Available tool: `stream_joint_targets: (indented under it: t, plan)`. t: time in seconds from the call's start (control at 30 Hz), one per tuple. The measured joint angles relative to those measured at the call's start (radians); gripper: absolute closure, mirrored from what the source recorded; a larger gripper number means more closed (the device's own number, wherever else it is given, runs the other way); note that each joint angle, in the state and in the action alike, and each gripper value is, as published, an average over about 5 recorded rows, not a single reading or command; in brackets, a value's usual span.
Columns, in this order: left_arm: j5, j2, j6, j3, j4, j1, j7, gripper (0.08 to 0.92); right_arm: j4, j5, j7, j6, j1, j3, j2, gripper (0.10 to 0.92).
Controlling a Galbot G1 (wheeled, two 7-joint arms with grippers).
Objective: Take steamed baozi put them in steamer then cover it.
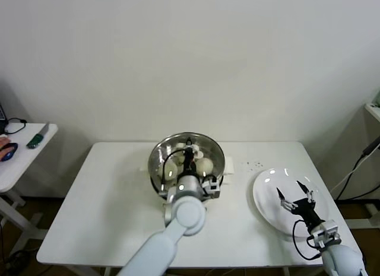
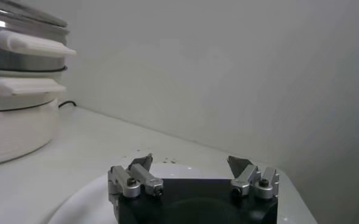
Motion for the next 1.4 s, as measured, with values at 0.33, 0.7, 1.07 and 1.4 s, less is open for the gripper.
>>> stream_joint_targets:
  t: [0.33, 0.7, 1.07, 1.4]
  plan:
    - [-0.014, -0.003, 0.000, -0.007, 0.022, 0.002, -0.022, 0.842, -0.001, -0.005, -0.005, 0.000, 0.001, -0.001, 0.007, 0.203]
    - [-0.032, -0.009, 0.001, -0.003, 0.039, -0.001, -0.042, 0.842, -0.002, -0.008, -0.010, 0.002, -0.001, 0.005, 0.012, 0.203]
    - [-0.042, -0.003, 0.001, -0.002, 0.048, 0.006, -0.067, 0.842, -0.003, -0.010, -0.016, 0.004, -0.002, 0.007, 0.017, 0.203]
    - [-0.063, 0.018, -0.001, 0.001, 0.019, 0.020, -0.069, 0.656, -0.001, -0.011, -0.020, 0.001, 0.001, 0.008, 0.017, 0.203]
